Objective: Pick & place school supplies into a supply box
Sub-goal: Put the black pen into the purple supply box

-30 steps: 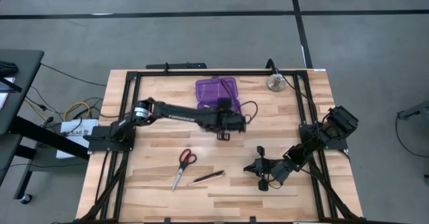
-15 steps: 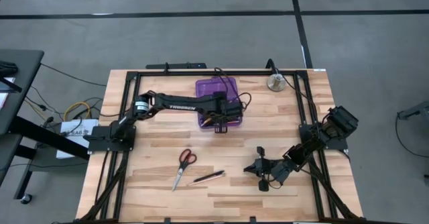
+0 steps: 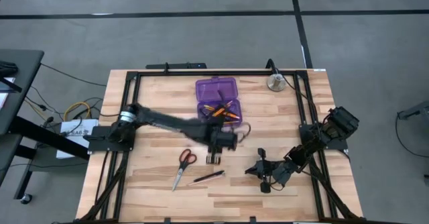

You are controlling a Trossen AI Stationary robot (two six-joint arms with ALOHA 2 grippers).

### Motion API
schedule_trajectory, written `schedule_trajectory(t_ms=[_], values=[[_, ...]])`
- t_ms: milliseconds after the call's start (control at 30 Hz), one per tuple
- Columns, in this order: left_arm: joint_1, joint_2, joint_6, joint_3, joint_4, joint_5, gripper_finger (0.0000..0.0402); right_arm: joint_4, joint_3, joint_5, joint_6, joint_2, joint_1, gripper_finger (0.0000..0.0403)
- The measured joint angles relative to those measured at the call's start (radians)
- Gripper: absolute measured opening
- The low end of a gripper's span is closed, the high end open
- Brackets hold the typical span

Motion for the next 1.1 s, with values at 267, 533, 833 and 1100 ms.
schedule_trajectory(t_ms=[267,533,833,1100], values=[[-0.245,-0.03,-0.144,-0.051,0.195,0.019,0.012,0.02,0.0,0.027,0.0,0.0,0.002,0.0001],[-0.335,-0.029,-0.323,-0.245,0.342,-0.09,0.012,0.064,0.011,0.025,-0.001,0.0,0.002,0.0001],[-0.31,-0.028,-0.363,-0.405,0.515,-0.035,0.012,0.058,0.063,0.025,-0.008,0.0,0.001,0.0001],[-0.309,-0.028,-0.364,-0.409,0.512,-0.129,0.012,0.058,0.098,-0.026,-0.008,0.0,0.019,0.0001]])
